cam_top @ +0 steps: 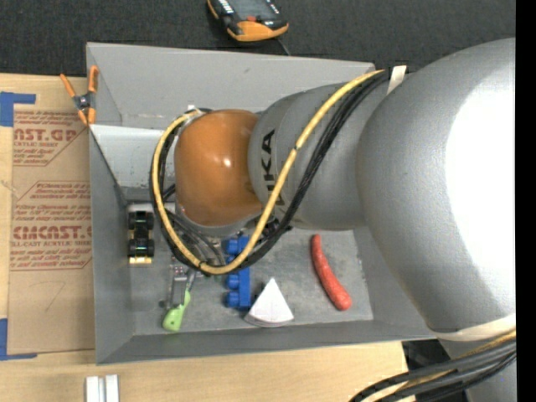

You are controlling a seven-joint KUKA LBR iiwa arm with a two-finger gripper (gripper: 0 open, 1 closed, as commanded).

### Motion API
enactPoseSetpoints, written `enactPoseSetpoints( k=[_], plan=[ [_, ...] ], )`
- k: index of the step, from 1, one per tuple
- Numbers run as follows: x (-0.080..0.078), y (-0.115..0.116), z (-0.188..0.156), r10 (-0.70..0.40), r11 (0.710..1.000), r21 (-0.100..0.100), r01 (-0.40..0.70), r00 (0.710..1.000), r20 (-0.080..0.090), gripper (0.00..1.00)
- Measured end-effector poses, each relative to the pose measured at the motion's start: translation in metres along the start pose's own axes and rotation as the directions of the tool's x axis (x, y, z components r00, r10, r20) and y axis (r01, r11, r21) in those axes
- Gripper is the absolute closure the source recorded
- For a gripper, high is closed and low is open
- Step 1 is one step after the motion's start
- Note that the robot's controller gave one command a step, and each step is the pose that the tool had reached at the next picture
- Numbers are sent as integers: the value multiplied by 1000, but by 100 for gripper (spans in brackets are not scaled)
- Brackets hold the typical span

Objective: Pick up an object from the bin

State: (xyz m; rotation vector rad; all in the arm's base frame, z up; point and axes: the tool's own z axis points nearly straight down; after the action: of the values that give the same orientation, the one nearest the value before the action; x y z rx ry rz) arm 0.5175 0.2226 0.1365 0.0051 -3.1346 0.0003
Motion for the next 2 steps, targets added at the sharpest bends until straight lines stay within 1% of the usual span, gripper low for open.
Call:
enactPoseSetpoints(
  k=[1,2],
  plan=[
    [-2,-1,-4,2,1000,-2,-2,1000,7,0],
    [29,-30,64,-394,919,1,394,919,20,0]
  ],
)
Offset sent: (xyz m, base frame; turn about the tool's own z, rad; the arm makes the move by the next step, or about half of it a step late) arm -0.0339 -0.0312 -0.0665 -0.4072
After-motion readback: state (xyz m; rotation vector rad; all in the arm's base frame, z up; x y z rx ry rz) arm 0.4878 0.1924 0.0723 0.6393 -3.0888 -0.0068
